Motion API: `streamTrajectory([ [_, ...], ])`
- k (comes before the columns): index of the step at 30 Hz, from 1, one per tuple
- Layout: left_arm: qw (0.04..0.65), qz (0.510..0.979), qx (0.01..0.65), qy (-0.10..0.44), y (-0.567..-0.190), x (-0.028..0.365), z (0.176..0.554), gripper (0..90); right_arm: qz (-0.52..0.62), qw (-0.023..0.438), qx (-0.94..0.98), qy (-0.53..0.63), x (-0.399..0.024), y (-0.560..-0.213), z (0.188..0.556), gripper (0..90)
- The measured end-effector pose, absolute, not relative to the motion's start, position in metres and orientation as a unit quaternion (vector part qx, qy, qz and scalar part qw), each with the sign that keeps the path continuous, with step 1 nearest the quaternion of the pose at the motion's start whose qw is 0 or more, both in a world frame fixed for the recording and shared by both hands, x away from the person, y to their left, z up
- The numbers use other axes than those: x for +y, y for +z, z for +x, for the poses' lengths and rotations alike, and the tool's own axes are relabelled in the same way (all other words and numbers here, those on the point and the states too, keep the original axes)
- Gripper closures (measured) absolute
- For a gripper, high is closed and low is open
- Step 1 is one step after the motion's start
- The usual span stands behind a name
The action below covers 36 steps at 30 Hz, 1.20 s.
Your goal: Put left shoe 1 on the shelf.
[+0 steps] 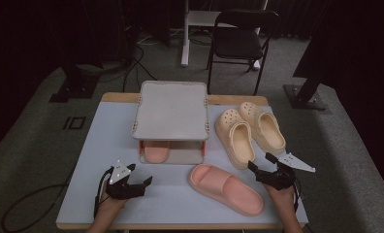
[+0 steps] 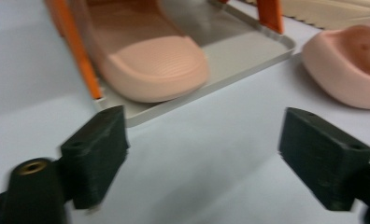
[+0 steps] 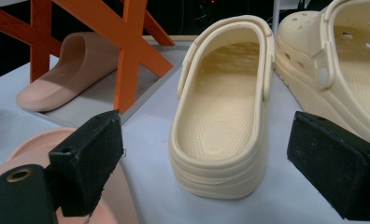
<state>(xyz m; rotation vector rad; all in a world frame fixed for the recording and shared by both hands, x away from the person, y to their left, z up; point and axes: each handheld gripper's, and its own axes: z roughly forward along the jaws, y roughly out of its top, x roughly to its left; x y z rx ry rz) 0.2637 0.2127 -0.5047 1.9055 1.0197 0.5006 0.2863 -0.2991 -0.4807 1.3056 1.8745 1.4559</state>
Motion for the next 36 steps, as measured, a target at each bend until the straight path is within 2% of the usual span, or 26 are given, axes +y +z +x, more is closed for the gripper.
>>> streamTrajectory([
  [2,0.448,0.767,0.414,0.199,-0.506,0.217,0.263,9.2,0.47,0.211,0.678,0.524,-0.298,-0.481,0.288,10.1],
  [5,0.448,0.763,0.42,0.201,-0.506,0.224,0.262,7.3,0.469,0.21,0.681,0.521,-0.298,-0.48,0.291,10.1],
  [7,0.447,0.762,0.424,0.2,-0.506,0.227,0.262,1.9,0.469,0.211,0.682,0.52,-0.298,-0.48,0.292,10.1],
  [21,0.425,0.729,0.476,0.248,-0.508,0.252,0.254,0.7,0.471,0.2,0.686,0.517,-0.298,-0.479,0.304,10.1],
  [36,0.433,0.704,0.502,0.253,-0.513,0.276,0.249,0.8,0.474,0.198,0.701,0.495,-0.296,-0.483,0.318,10.1],
])
